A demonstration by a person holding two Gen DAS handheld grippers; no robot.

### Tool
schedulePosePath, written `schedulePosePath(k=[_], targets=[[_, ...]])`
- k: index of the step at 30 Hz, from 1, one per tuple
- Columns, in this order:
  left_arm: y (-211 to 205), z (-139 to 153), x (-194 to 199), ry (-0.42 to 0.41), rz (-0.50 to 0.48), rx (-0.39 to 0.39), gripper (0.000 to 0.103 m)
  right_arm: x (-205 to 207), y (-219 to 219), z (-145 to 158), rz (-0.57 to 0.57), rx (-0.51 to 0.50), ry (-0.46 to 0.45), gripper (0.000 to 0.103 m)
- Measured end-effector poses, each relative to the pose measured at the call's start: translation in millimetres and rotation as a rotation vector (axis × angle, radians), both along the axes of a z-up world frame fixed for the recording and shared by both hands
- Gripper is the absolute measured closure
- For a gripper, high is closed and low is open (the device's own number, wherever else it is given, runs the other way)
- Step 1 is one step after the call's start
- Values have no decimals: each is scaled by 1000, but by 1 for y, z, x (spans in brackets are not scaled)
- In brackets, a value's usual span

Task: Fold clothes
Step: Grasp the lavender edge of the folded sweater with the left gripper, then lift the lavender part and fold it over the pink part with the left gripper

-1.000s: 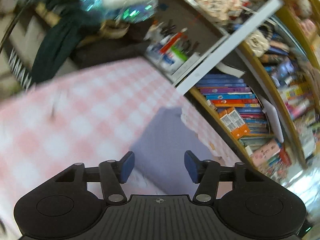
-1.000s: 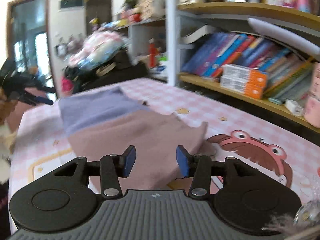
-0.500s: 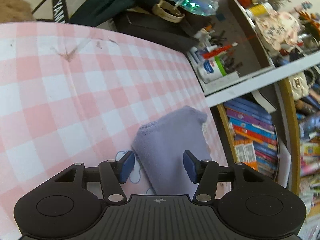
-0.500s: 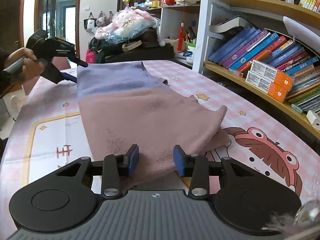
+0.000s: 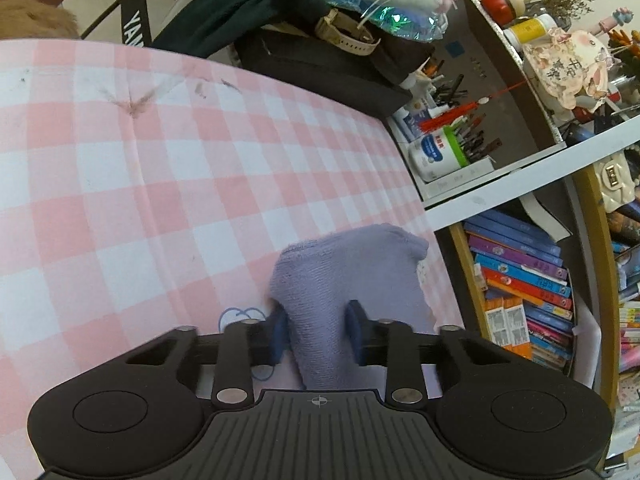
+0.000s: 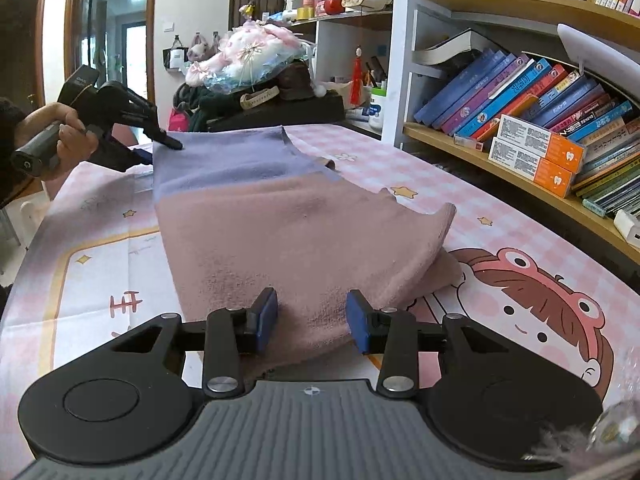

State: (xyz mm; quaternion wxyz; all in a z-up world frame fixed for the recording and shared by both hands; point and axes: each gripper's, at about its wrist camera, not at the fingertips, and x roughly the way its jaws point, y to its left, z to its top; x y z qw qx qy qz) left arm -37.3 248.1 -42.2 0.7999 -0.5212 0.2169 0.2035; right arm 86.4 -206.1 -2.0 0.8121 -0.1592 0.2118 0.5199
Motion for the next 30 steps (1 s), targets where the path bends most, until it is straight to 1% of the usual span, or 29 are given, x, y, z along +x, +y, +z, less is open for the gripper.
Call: schedulePosePath(k=[1,2,4,5,6,7,9,11,14,15,17,19,30], targets=[[-5,5,1,-9,-10,36,89,0,0,0,0,0,2,66],[-15,16,2,-38,-37,109,92,0,0,0,-1,1,4,66],[-40,44,5,-116,-146,286,90,1,0,0,-1,3,10,66],[-49,53,7,-133,-190,350,88,2,-1,0,-2,4,14,66],[-56,59,10,-139,-223,397,87,3,-1,0,-2,6,19,66],[-56,58,12,-122,-222,394,87,3,-1,0,-2,6,19,65],[-44,46,14,-81,-180,320,86,3,-1,0,-2,5,20,65],[-32,32,16,-50,-138,228,78,3,-1,0,-3,5,19,65],[-19,10,17,-26,-116,124,75,4,-1,-1,-2,6,22,65],[-18,5,19,-21,-117,106,74,4,-1,-1,-2,6,23,65],[-18,-3,22,-20,-111,82,72,5,-1,-1,-2,7,25,65],[-17,-7,21,-38,-99,69,71,5,-1,-1,-2,7,25,65],[-15,-12,20,-73,-85,35,70,4,-1,0,-2,7,27,65]])
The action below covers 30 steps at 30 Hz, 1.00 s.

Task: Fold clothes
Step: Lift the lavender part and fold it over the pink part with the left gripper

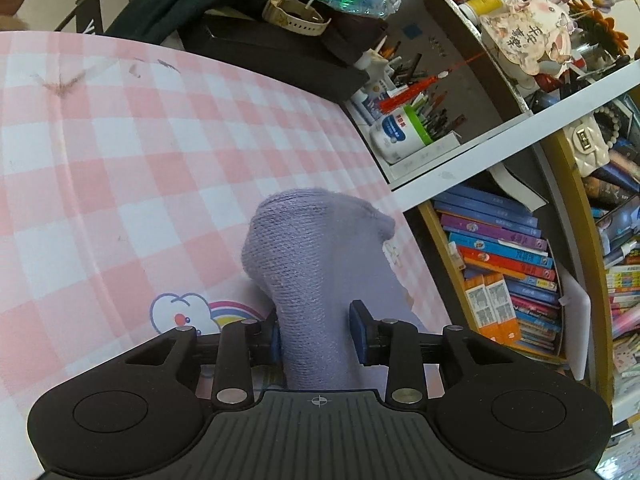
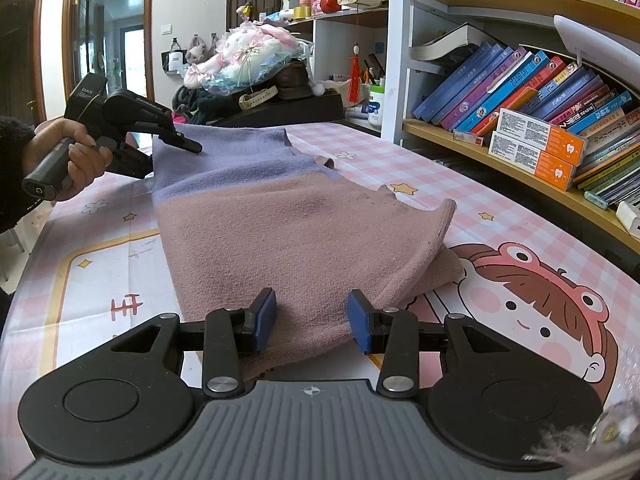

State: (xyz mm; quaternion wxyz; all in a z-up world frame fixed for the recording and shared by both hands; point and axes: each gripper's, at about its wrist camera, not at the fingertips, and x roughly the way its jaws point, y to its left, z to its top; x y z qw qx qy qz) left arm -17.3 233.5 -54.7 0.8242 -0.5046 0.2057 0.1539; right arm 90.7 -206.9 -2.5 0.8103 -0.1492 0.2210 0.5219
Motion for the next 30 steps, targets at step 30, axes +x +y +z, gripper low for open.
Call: schedulePosePath(k=[30], targets=[[-221,105,30,-220,-636,963,81,4,0,-1,-10,9,29,62]])
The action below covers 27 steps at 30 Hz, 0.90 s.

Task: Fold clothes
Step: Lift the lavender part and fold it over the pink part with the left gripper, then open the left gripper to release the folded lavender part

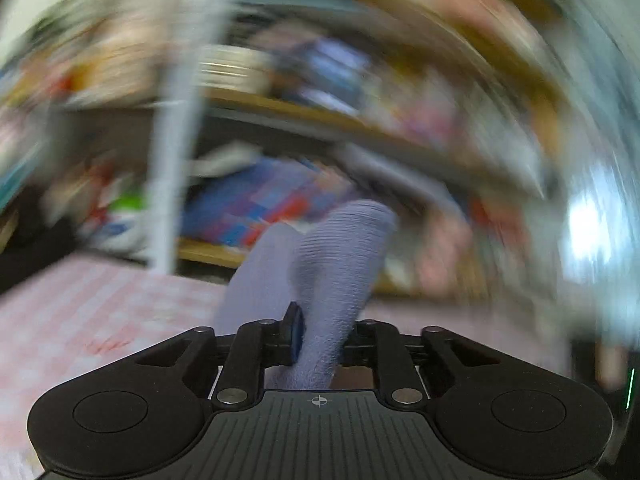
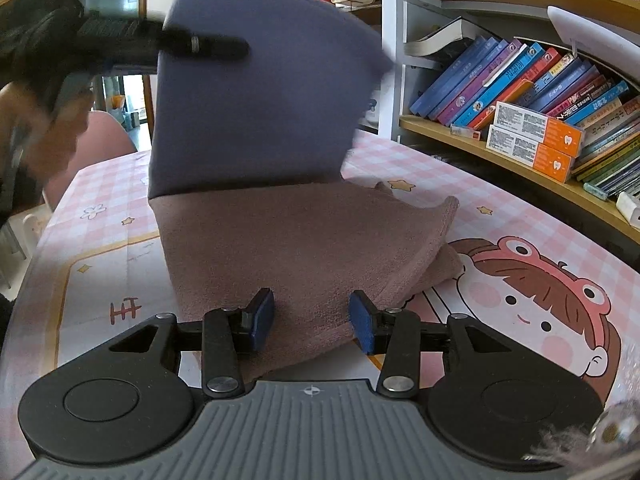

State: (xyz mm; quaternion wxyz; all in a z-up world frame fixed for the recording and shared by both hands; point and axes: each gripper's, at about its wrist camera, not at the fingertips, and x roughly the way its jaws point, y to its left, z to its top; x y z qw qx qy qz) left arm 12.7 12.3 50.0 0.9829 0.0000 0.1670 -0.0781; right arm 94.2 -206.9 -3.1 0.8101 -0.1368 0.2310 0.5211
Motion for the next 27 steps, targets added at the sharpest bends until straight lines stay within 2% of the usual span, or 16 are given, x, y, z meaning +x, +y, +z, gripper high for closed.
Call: schedulePosePath(k=[1,2,3,4,6,13,18,21,27], targets=[[-24,-11,4,52,-47,113,76,0,0,0,0,2,4,62],[-45,-24,8,104,-90,216,76,1,-1,0,0,3,7,62],[-60,-38,11,150,-117,284,75,1,-1,0,0,5,11,62],[-69,-49,13,172,-124,323,71,2,-1,0,0,7,15,62],[-75,-60,12,159,-124,363,70,2,-1,0,0,7,17,62],[-67,-58,14,162,-138,325,67,3,-2,0,1,9,20,62],[-72,-59,9,151,-141,330,65,3,-2,-1,1,10,22,62],[-69,-56,6,139,-145,293,59,2,-2,-1,1,10,21,62],[-66,-52,1,126,-159,279,59,3,-2,0,1,9,21,62]])
